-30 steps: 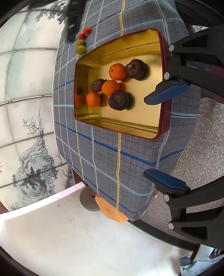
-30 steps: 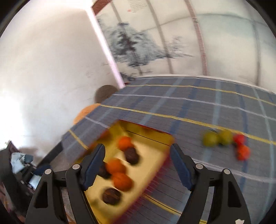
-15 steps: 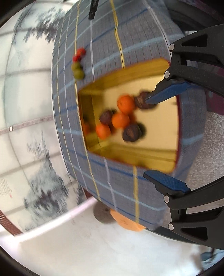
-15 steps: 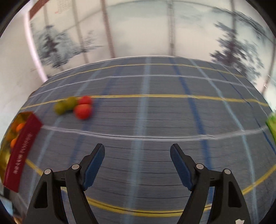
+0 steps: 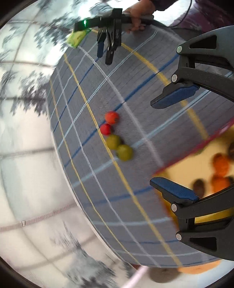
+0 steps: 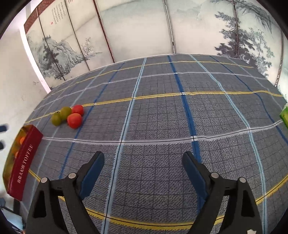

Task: Organize fruits
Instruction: 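Move the left tool to the large green fruit and close on it, then carry the green fruit toward the tin with the left tool while the right tool grasps a red tomato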

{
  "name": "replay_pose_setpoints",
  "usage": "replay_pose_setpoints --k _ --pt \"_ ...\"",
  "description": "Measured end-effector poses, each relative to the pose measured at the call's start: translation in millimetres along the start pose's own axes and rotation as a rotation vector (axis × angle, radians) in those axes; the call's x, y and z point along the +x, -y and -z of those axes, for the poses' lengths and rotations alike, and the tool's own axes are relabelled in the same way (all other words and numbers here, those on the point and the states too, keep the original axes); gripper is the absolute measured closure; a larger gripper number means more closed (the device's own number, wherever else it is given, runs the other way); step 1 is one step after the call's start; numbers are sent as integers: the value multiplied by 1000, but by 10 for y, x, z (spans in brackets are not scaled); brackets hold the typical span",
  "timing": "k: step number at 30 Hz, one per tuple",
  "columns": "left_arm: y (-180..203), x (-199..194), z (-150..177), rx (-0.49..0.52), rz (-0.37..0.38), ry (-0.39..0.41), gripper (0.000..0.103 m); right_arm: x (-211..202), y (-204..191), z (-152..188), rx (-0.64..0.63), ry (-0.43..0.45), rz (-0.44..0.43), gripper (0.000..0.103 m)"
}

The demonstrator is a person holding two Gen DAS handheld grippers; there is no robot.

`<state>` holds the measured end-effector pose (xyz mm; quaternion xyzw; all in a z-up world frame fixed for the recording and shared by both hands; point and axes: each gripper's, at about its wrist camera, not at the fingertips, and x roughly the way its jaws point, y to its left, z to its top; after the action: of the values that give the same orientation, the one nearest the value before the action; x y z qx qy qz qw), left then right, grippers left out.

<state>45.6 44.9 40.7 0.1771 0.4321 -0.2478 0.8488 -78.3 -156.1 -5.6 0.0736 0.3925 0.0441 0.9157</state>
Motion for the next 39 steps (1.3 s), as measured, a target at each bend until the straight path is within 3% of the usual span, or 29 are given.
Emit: replay_pose_setpoints --k 5,8,11,12,14,15,19,21,26,29,34,39 --pt "-190 651 -401 51 64 -101 25 -28 -28 5 0 12 -38 17" --pt "-262 957 -451 61 57 -155 27 -28 -45 2 -8 12 -56 16" --pt "-349 1166 -507 36 97 -196 30 -32 -46 8 -11 13 -77 14" --pt "-364 1238 -521 32 105 -213 32 -31 -50 9 -13 12 -82 14" --pt "-366 1345 -534 44 92 -243 47 -27 -59 10 -16 10 -85 14" --pt "-367 1391 -517 50 88 -260 64 -25 -60 9 -16 9 -89 14" --pt "-299 1413 -505 60 47 -257 67 -4 -55 7 -14 -1 -98 14" --pt "-253 1367 -459 29 8 -258 67 -5 -52 4 -10 -1 -95 13" --pt "-92 785 -247 -141 -39 -154 66 -15 -81 -6 -20 2 -68 13" --pt "23 413 -76 -246 -2 -104 66 -1 -233 -107 -51 -6 -158 13" --pt "170 -29 256 -382 26 -62 66 212 -855 -354 -247 -6 -226 14" --pt "202 -418 595 -415 -62 -29 66 619 -1267 -509 -360 -47 -229 21"
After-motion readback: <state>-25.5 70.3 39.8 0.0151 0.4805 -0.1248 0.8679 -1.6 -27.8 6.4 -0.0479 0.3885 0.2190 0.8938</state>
